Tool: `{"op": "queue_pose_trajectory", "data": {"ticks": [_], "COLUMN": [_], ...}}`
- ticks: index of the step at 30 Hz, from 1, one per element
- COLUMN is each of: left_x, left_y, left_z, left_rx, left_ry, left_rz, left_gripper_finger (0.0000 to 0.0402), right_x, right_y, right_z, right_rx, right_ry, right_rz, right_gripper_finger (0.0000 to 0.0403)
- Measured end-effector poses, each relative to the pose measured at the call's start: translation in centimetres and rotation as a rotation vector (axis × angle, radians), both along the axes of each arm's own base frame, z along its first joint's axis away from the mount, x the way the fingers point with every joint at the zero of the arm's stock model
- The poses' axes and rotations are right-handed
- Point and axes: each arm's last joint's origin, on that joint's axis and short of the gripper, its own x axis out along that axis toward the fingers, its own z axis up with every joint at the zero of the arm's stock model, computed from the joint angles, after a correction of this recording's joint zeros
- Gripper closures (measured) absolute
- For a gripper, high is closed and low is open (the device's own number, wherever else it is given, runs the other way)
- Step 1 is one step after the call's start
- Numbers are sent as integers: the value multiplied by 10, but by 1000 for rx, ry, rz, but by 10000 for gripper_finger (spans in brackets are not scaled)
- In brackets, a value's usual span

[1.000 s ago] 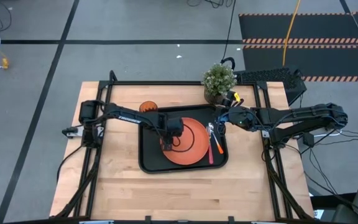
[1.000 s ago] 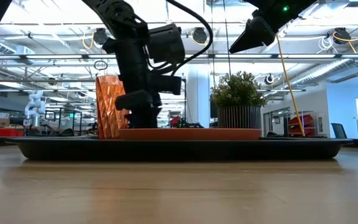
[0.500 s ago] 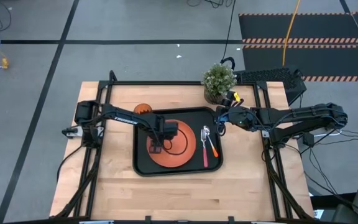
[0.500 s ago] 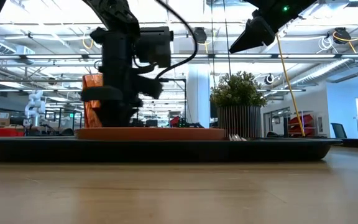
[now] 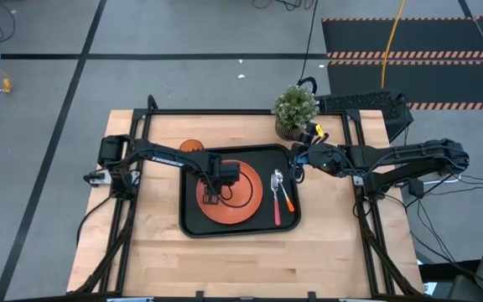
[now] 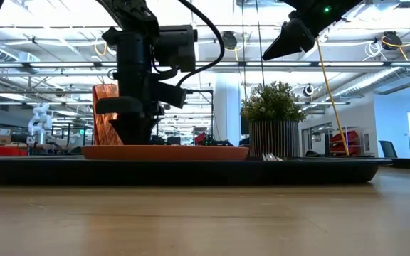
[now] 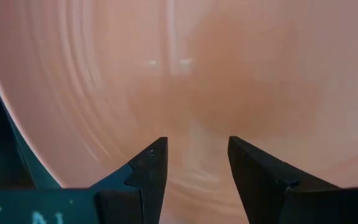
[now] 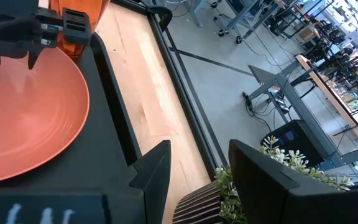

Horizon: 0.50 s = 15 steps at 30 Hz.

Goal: Pick and place plate/cup/fork/spoon on tray
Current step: Adjust the orange plate on the black serving tray

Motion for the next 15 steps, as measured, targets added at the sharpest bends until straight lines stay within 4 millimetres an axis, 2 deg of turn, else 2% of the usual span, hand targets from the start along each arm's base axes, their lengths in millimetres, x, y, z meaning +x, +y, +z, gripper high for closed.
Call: {"op": "queue_pose_trajectory", "data": {"ticks": [9,15], "left_x": [8,9], "left_y": [-4,-6], "left_z": [2,2], "left_rx": [-114,-114], "left_ry": [-88,-91], "left_rz": [-7,-34], "left_gripper_finger": [229,229], "right_x": [0,0], "right_y": [0,0], "right_z": [0,0], "right_rx": [0,0], "right_ry": [2,2], "right_rz": [0,0], "right_gripper_finger": [245,245]}}
